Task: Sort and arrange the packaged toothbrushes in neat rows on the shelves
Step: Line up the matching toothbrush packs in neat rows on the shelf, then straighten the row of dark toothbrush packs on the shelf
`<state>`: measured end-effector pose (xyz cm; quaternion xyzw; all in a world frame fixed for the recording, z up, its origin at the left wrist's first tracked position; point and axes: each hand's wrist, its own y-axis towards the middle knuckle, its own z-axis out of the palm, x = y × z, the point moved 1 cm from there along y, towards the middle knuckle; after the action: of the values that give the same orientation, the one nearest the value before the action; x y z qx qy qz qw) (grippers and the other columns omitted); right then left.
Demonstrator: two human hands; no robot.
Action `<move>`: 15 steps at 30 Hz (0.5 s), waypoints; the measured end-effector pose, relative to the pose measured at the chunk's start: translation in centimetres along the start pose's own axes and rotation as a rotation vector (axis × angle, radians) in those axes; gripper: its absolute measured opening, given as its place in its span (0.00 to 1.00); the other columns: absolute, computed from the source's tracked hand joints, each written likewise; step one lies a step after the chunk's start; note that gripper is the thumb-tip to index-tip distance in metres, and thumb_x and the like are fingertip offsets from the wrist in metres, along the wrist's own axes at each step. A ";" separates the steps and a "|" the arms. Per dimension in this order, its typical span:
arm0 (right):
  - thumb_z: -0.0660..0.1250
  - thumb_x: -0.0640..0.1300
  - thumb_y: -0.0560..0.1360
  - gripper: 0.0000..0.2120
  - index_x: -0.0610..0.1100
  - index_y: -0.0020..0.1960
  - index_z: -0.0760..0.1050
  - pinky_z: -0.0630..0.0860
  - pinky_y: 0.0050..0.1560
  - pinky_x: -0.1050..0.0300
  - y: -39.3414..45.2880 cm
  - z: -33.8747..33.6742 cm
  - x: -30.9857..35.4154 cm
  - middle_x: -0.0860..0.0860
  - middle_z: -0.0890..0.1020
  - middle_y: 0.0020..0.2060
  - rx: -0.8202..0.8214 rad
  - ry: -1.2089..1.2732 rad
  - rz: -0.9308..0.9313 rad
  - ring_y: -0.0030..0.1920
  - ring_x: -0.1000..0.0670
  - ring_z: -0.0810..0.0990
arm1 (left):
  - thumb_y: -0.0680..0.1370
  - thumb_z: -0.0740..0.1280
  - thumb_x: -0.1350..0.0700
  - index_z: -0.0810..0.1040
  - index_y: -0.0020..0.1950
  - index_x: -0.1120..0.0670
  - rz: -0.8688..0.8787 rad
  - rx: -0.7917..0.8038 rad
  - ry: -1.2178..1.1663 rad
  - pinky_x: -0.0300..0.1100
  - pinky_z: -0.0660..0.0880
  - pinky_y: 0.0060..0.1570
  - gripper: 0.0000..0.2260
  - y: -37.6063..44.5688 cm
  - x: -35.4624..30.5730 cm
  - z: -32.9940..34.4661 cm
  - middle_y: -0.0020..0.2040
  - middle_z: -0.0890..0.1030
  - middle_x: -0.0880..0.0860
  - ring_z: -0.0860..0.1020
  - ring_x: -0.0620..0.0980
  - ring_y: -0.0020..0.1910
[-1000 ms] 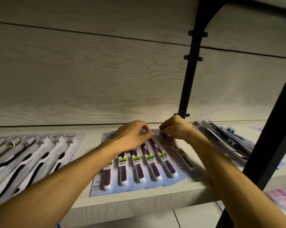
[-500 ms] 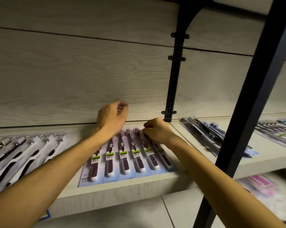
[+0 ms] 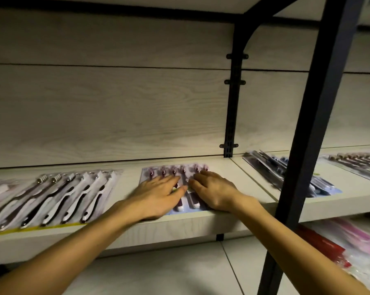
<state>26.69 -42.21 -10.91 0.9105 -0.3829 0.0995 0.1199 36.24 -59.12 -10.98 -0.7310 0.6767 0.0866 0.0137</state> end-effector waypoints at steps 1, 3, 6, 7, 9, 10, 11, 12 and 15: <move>0.44 0.61 0.81 0.26 0.51 0.66 0.73 0.67 0.70 0.42 -0.1 0.1 0.0 0.46 0.72 0.71 0.007 -0.019 0.004 0.72 0.43 0.68 | 0.80 0.43 0.32 0.53 0.81 0.42 -0.005 -0.006 0.004 0.50 0.50 0.77 0.31 -0.1 -0.1 -0.1 0.81 0.53 0.43 0.52 0.47 0.81; 0.42 0.61 0.81 0.28 0.51 0.71 0.70 0.63 0.74 0.43 -0.2 0.2 0.1 0.47 0.68 0.75 0.018 -0.046 -0.009 0.76 0.44 0.63 | 0.80 0.45 0.32 0.55 0.81 0.43 -0.015 -0.020 -0.013 0.49 0.54 0.76 0.31 -0.1 -0.5 -0.2 0.81 0.55 0.43 0.54 0.48 0.80; 0.44 0.58 0.83 0.26 0.50 0.75 0.66 0.59 0.76 0.46 -0.1 0.2 0.2 0.48 0.62 0.78 0.016 -0.052 -0.021 0.79 0.46 0.58 | 0.81 0.49 0.36 0.60 0.79 0.44 -0.030 -0.080 -0.025 0.48 0.61 0.71 0.27 0.1 -0.9 -0.3 0.80 0.61 0.45 0.61 0.49 0.78; 0.45 0.57 0.84 0.25 0.49 0.75 0.66 0.59 0.76 0.46 -0.1 0.2 0.3 0.48 0.62 0.79 0.020 -0.054 -0.019 0.79 0.46 0.58 | 0.82 0.49 0.37 0.61 0.79 0.44 -0.036 -0.090 -0.039 0.48 0.62 0.70 0.26 0.1 -1.0 -0.3 0.80 0.62 0.46 0.62 0.50 0.77; 0.45 0.56 0.84 0.25 0.49 0.76 0.65 0.59 0.76 0.45 -0.1 0.2 0.4 0.48 0.62 0.78 0.031 -0.074 -0.017 0.79 0.45 0.58 | 0.82 0.49 0.38 0.63 0.78 0.45 -0.031 -0.094 -0.052 0.48 0.63 0.69 0.26 0.0 -0.9 -0.1 0.79 0.64 0.46 0.64 0.49 0.76; 0.45 0.56 0.84 0.25 0.49 0.76 0.65 0.59 0.76 0.44 -0.1 0.2 0.4 0.48 0.62 0.78 0.037 -0.098 -0.026 0.79 0.44 0.57 | 0.82 0.49 0.38 0.63 0.78 0.45 -0.027 -0.091 -0.045 0.48 0.61 0.70 0.26 0.0 -0.9 0.0 0.79 0.64 0.46 0.63 0.49 0.76; 0.45 0.56 0.84 0.25 0.48 0.76 0.65 0.58 0.77 0.44 -0.1 0.2 0.4 0.48 0.62 0.78 0.045 -0.124 -0.033 0.79 0.44 0.57 | 0.82 0.48 0.38 0.61 0.79 0.45 -0.027 -0.082 -0.034 0.48 0.60 0.71 0.26 -0.1 -0.9 0.1 0.79 0.62 0.46 0.62 0.48 0.77; 0.45 0.55 0.84 0.25 0.48 0.75 0.65 0.58 0.77 0.44 0.0 0.2 0.4 0.47 0.63 0.78 0.055 -0.152 -0.044 0.79 0.44 0.56 | 0.82 0.48 0.38 0.60 0.80 0.45 -0.029 -0.072 -0.023 0.48 0.58 0.73 0.27 -0.1 -0.9 0.2 0.80 0.61 0.45 0.60 0.48 0.78; 0.43 0.57 0.83 0.27 0.49 0.74 0.66 0.60 0.76 0.42 0.0 0.2 0.5 0.46 0.63 0.78 0.071 -0.155 -0.042 0.78 0.43 0.58 | 0.82 0.46 0.38 0.59 0.80 0.45 -0.027 -0.057 0.010 0.50 0.56 0.74 0.27 0.0 -0.8 0.3 0.80 0.61 0.46 0.60 0.48 0.78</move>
<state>27.08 -42.61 -10.97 0.9271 -0.3681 0.0396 0.0595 36.16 -58.25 -11.11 -0.7407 0.6640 0.1020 -0.0094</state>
